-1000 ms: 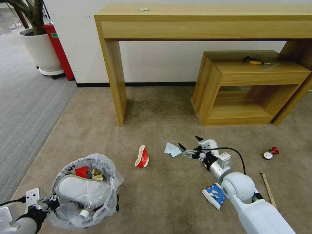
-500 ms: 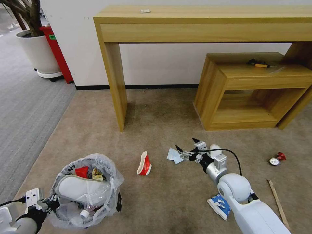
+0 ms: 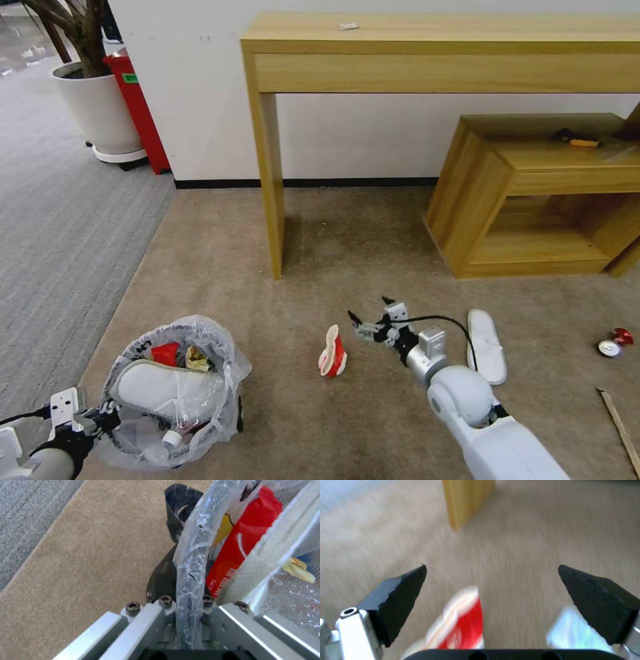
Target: Pick up the trash bin and place the garbage on the floor into it.
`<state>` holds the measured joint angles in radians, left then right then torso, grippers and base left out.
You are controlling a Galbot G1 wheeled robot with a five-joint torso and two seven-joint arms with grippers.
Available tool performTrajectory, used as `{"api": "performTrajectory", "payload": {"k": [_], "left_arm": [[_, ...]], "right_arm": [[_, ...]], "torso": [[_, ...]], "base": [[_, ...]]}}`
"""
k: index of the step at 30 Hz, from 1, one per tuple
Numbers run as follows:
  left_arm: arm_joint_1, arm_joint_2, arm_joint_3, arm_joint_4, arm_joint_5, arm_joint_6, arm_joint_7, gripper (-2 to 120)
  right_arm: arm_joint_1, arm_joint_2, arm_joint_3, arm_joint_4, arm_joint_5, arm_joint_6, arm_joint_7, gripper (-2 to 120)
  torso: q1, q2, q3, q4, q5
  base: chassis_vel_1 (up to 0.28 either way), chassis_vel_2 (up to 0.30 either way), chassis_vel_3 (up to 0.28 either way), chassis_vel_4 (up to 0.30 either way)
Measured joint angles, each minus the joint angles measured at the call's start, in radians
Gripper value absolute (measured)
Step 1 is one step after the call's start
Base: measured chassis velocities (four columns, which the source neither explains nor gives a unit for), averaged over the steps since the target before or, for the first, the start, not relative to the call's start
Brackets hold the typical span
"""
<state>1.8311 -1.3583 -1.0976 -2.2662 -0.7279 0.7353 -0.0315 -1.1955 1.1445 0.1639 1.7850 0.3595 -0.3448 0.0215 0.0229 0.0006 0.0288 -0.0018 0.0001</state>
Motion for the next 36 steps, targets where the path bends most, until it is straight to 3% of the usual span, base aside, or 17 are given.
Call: {"api": "performTrajectory", "payload": {"k": [6, 18, 24, 25, 30, 33, 36], "left_arm": [[-0.003, -0.007, 0.006, 0.002, 0.005, 0.000, 0.006, 0], [0.001, -0.012, 0.006, 0.002, 0.011, 0.000, 0.008, 0], [0.001, -0.012, 0.004, 0.002, 0.011, 0.000, 0.008, 0], [0.000, -0.012, 0.004, 0.005, 0.011, 0.000, 0.008, 0], [-0.005, -0.010, 0.006, 0.011, 0.010, 0.000, 0.009, 0], [-0.008, -0.007, 0.006, 0.012, 0.003, 0.000, 0.008, 0], [-0.008, -0.003, 0.006, 0.011, 0.001, 0.000, 0.007, 0]], "right_arm": [[0.063, 0.059, -0.099, -0.084, 0.154, -0.177, 0.249, 100], [0.182, 0.185, -0.225, -0.274, 0.303, -0.236, 0.366, 100], [0.230, 0.225, -0.238, -0.366, 0.286, -0.221, 0.353, 100], [0.263, 0.242, -0.241, -0.421, 0.272, -0.209, 0.328, 89], [0.284, 0.253, -0.243, -0.470, 0.256, -0.197, 0.297, 76], [0.301, 0.270, -0.240, -0.526, 0.248, -0.185, 0.272, 59], [0.308, 0.281, -0.234, -0.559, 0.238, -0.170, 0.263, 51]], "torso": [[0.000, 0.000, 0.000, -0.0004, 0.0001], [0.000, 0.000, 0.000, -0.0001, 0.0001], [0.000, 0.000, 0.000, -0.0002, -0.0001], [0.000, 0.000, 0.000, -0.0001, 0.0000], [0.000, 0.000, 0.000, -0.0001, 0.0000], [0.000, 0.000, 0.000, -0.0001, 0.0001], [0.000, 0.000, 0.000, -0.0001, 0.0001]], "base": [[-0.009, -0.023, 0.003, 0.011], [0.000, 0.000, 0.000, 0.000], [0.000, 0.000, 0.000, 0.000], [0.000, 0.000, 0.000, 0.000], [0.000, 0.000, 0.000, 0.000], [0.000, 0.000, 0.000, 0.000], [0.000, 0.000, 0.000, 0.000]]}}
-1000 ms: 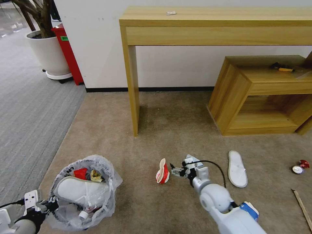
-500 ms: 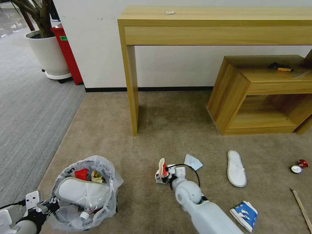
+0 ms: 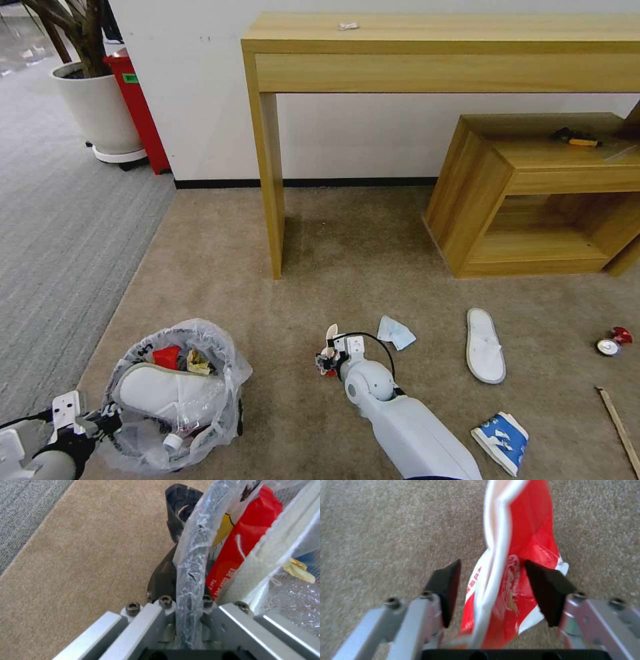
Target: Pick up the trash bin and place the garbage on the floor into it.
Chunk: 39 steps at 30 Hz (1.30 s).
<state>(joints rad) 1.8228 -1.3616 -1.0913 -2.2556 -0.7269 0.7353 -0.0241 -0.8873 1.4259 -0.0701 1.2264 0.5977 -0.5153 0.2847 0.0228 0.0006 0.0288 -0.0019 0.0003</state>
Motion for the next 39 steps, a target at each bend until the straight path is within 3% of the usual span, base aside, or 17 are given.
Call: {"api": "performTrajectory", "payload": {"k": [6, 11, 14, 20, 28, 31, 34, 39], "left_arm": [[0.000, 0.003, 0.000, -0.004, -0.001, 0.000, -0.002, 0], [0.000, 0.002, 0.002, -0.013, -0.001, 0.000, -0.004, 0], [0.004, 0.002, 0.002, -0.025, -0.002, 0.000, -0.006, 0], [0.007, 0.003, 0.004, -0.039, -0.011, 0.000, -0.016, 0], [-0.005, 0.032, 0.053, -0.054, -0.008, 0.000, -0.041, 0], [-0.024, 0.046, 0.079, -0.050, -0.005, 0.000, -0.051, 0], [-0.076, 0.078, 0.128, -0.032, -0.024, 0.000, -0.111, 0], [-0.098, 0.124, 0.167, -0.022, -0.049, 0.000, -0.163, 0]], "right_arm": [[0.004, 0.001, 0.007, -0.021, -0.025, 0.030, -0.007, 25], [0.003, -0.009, 0.013, -0.008, -0.063, 0.066, -0.009, 13], [-0.004, -0.032, 0.029, 0.055, -0.110, 0.094, -0.025, 0], [-0.014, -0.073, 0.056, 0.175, -0.113, 0.100, -0.061, 0], [0.064, -0.214, 0.067, 0.548, -0.039, 0.085, -0.251, 0], [0.154, -0.245, 0.016, 0.626, 0.037, 0.075, -0.282, 0], [0.281, -0.250, -0.101, 0.693, 0.189, 0.037, -0.325, 0], [0.360, -0.229, -0.238, 0.707, 0.228, 0.016, -0.353, 0]], "torso": [[0.000, 0.000, 0.000, -0.0001, -0.0001], [0.000, 0.000, 0.000, -0.0001, 0.0000], [0.000, 0.000, 0.000, 0.0000, 0.0001], [0.000, 0.000, 0.000, 0.0000, 0.0002], [0.000, 0.000, 0.000, -0.0001, 0.0002], [0.000, 0.000, 0.000, -0.0001, 0.0000], [0.000, 0.000, 0.000, 0.0000, -0.0002], [0.000, 0.000, 0.000, 0.0000, -0.0003]], "base": [[0.000, 0.000, 0.000, 0.000], [0.000, 0.000, 0.000, 0.000], [0.000, 0.000, 0.000, 0.000], [0.000, 0.000, 0.000, 0.000], [0.000, 0.000, 0.000, 0.000], [0.000, 0.000, 0.000, 0.000], [0.000, 0.000, 0.000, 0.000], [0.000, 0.000, 0.000, 0.000]]}}
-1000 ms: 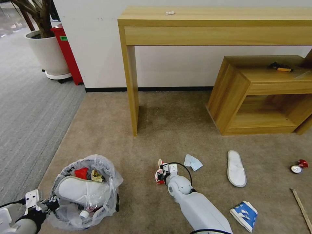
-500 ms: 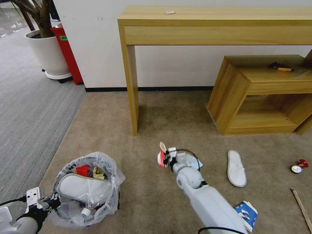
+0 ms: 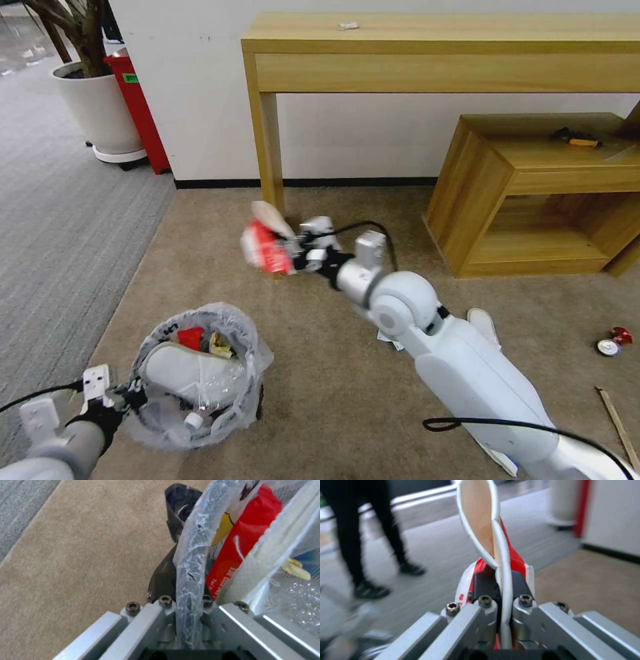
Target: Pick up the trash bin and place the garbage on the floor into it.
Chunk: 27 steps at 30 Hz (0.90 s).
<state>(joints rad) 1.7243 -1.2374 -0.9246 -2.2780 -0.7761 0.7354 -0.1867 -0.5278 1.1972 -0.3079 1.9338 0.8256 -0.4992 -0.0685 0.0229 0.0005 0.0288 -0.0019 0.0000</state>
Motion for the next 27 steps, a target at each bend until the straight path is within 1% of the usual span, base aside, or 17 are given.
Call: {"api": "performTrajectory", "payload": {"k": [3, 4, 6, 10, 16, 18, 22, 27], "left_arm": [[0.002, 0.042, 0.014, 0.012, -0.003, 0.000, -0.014, 0], [0.002, 0.042, 0.014, 0.012, -0.003, 0.000, -0.014, 0], [0.004, 0.060, 0.014, 0.015, -0.012, 0.000, -0.019, 0], [0.008, 0.075, 0.014, 0.015, -0.021, 0.000, -0.025, 0], [0.016, 0.083, 0.011, 0.008, -0.027, 0.000, -0.028, 0], [0.020, 0.088, 0.014, 0.003, -0.027, 0.000, -0.031, 0], [0.023, 0.093, 0.014, -0.002, -0.029, 0.000, -0.036, 0], [0.033, 0.091, 0.011, -0.016, -0.035, 0.000, -0.039, 0]], "right_arm": [[0.032, 0.021, -0.126, -0.006, -0.007, -0.004, -0.006, 0], [0.032, 0.021, -0.126, -0.006, -0.007, -0.004, -0.006, 0], [0.038, 0.035, -0.192, -0.013, -0.023, -0.014, -0.006, 0], [0.038, 0.036, -0.253, -0.032, -0.060, -0.038, -0.001, 0], [0.029, 0.031, -0.277, -0.063, -0.114, -0.058, 0.004, 0], [0.023, 0.039, -0.297, -0.085, -0.129, -0.056, 0.025, 0], [0.015, 0.046, -0.315, -0.097, -0.138, -0.059, 0.038, 0], [0.002, 0.059, -0.345, -0.132, -0.180, -0.059, 0.055, 0]], "torso": [[0.000, 0.000, 0.000, 0.0001, 0.0000], [0.000, 0.000, 0.000, 0.0001, 0.0000], [0.000, 0.000, 0.000, 0.0001, 0.0001], [0.000, 0.000, 0.000, 0.0001, 0.0001], [0.000, 0.000, 0.000, -0.0001, 0.0002], [0.000, 0.000, 0.000, 0.0000, 0.0001], [0.000, 0.000, 0.000, 0.0000, 0.0002], [0.000, 0.000, 0.000, 0.0000, 0.0002]], "base": [[0.000, 0.000, 0.000, 0.000], [0.000, 0.000, 0.000, 0.000], [0.000, 0.000, 0.000, 0.000], [0.000, 0.000, 0.000, 0.000], [0.000, 0.000, 0.000, 0.000], [0.000, 0.000, 0.000, 0.000], [0.000, 0.000, 0.000, 0.000], [0.000, 0.000, 0.000, 0.000]]}}
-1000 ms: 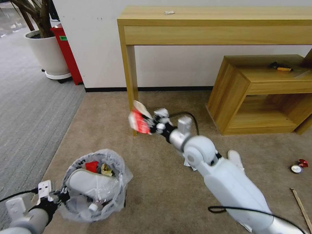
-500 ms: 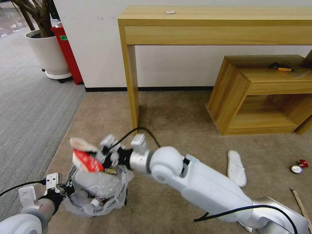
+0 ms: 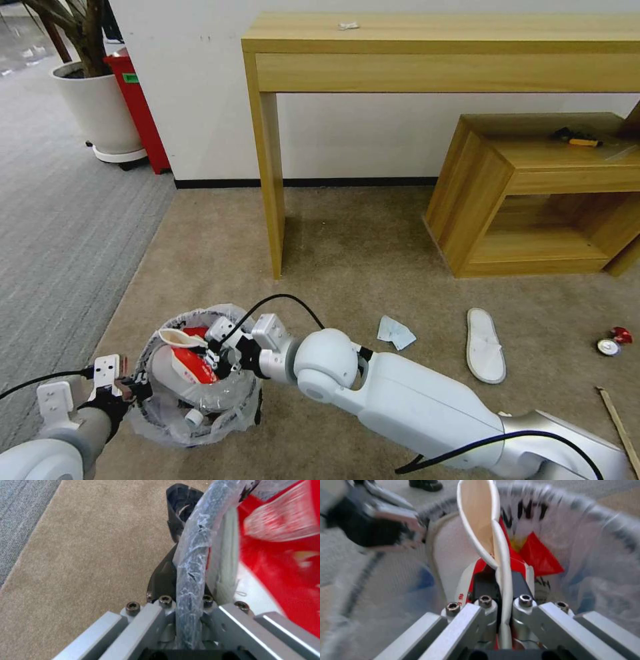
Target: Pick up the trash bin and place the garbage on the floor into it.
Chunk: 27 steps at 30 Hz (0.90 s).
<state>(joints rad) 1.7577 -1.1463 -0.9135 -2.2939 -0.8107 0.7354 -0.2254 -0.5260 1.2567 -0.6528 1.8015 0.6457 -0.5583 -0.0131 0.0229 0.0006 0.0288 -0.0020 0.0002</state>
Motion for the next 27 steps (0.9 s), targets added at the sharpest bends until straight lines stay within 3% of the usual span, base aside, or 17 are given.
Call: {"api": "performTrajectory", "payload": {"k": [9, 13, 18, 21, 27], "left_arm": [[0.009, -0.001, -0.006, -0.014, -0.008, 0.000, -0.001, 0], [0.012, -0.007, -0.012, -0.008, -0.009, 0.000, 0.001, 0], [0.015, -0.012, -0.013, -0.003, -0.009, 0.000, 0.004, 0], [0.012, -0.014, -0.015, -0.002, -0.009, 0.000, 0.006, 0], [0.017, -0.027, -0.028, -0.005, -0.010, 0.000, 0.013, 0]], "right_arm": [[-0.007, 0.022, -0.004, -0.008, 0.040, -0.012, 0.077, 26], [-0.002, 0.020, 0.023, 0.027, 0.071, -0.010, 0.094, 46], [-0.001, 0.010, 0.039, 0.056, 0.100, -0.010, 0.108, 58], [-0.004, 0.002, 0.067, 0.075, 0.108, -0.001, 0.126, 75], [-0.022, 0.000, 0.142, 0.085, 0.096, 0.027, 0.157, 92]], "torso": [[0.000, 0.000, 0.000, 0.0000, 0.0000], [0.000, 0.000, 0.000, 0.0000, 0.0000], [0.000, 0.000, 0.000, 0.0000, 0.0000], [0.000, 0.000, 0.000, 0.0000, 0.0001], [0.000, 0.000, 0.000, 0.0001, 0.0001]], "base": [[0.000, 0.000, 0.000, 0.000], [0.000, 0.000, 0.000, 0.000], [0.000, 0.000, 0.000, 0.000], [0.000, 0.000, 0.000, 0.000], [0.000, 0.000, 0.000, 0.000]]}}
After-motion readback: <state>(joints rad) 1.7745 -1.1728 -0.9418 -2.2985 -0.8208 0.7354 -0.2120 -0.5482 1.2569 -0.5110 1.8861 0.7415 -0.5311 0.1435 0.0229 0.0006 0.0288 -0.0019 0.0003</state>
